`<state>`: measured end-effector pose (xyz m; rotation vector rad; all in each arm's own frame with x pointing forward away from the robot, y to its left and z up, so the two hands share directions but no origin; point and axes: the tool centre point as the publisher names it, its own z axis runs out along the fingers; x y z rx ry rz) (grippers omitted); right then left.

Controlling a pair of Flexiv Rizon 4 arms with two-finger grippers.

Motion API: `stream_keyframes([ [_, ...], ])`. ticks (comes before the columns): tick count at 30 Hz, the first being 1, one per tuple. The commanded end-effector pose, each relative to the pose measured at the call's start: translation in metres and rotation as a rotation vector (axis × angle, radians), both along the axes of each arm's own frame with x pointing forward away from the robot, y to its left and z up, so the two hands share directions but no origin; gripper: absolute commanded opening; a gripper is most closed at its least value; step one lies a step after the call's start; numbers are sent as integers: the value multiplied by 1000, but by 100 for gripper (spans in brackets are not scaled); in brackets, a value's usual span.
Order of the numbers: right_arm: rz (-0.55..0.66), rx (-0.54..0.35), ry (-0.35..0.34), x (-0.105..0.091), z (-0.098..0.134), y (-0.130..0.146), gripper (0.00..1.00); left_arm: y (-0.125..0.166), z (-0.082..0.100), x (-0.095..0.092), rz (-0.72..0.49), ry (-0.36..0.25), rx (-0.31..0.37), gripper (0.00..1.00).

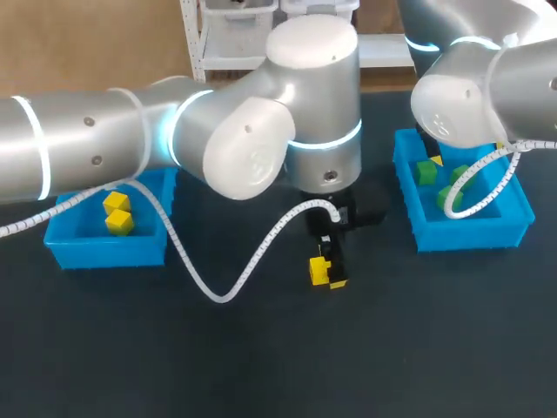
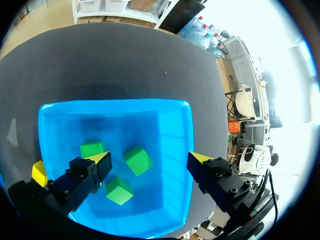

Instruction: Put the green cubes in the right bin and the yellow cubes in the left bin.

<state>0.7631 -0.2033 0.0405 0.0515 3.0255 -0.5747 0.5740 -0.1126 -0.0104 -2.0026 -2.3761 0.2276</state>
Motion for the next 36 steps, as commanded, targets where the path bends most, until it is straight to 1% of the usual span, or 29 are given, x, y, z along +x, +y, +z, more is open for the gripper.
stream_keyframes([
  [1, 1, 2, -3, -2, 0, -1, 100, 0, 3, 2, 2, 7, 5, 0],
  [5, 1, 2, -3, -2, 0, -1, 100, 11, 7, 3, 9, -1, 15, 0],
  [11, 1, 2, -3, -2, 0, -1, 100, 26, 19, 9, 38, -23, 14, 0],
  [15, 1, 2, -3, -2, 0, -1, 100, 37, 33, 16, 71, -60, 8, 0],
  [20, 1, 2, -3, -2, 0, -1, 100, 57, 55, 28, 137, -115, -6, 0],
  [27, 1, 2, -3, -2, 0, -1, 100, 100, 83, 39, 263, -186, -18, 0],
  [29, 1, 2, -3, -2, 0, -1, 100, 112, 91, 40, 307, -205, -28, 0],
  [32, 1, 2, -3, -2, 0, -1, 100, 130, 104, 39, 372, -235, -23, 0],
  [35, 1, 2, -3, -2, 0, -1, 100, 149, 111, 40, 437, -257, -31, 0],
  [36, 1, 2, -3, -2, 0, -1, 100, 160, 114, 41, 470, -269, -33, 0],
])
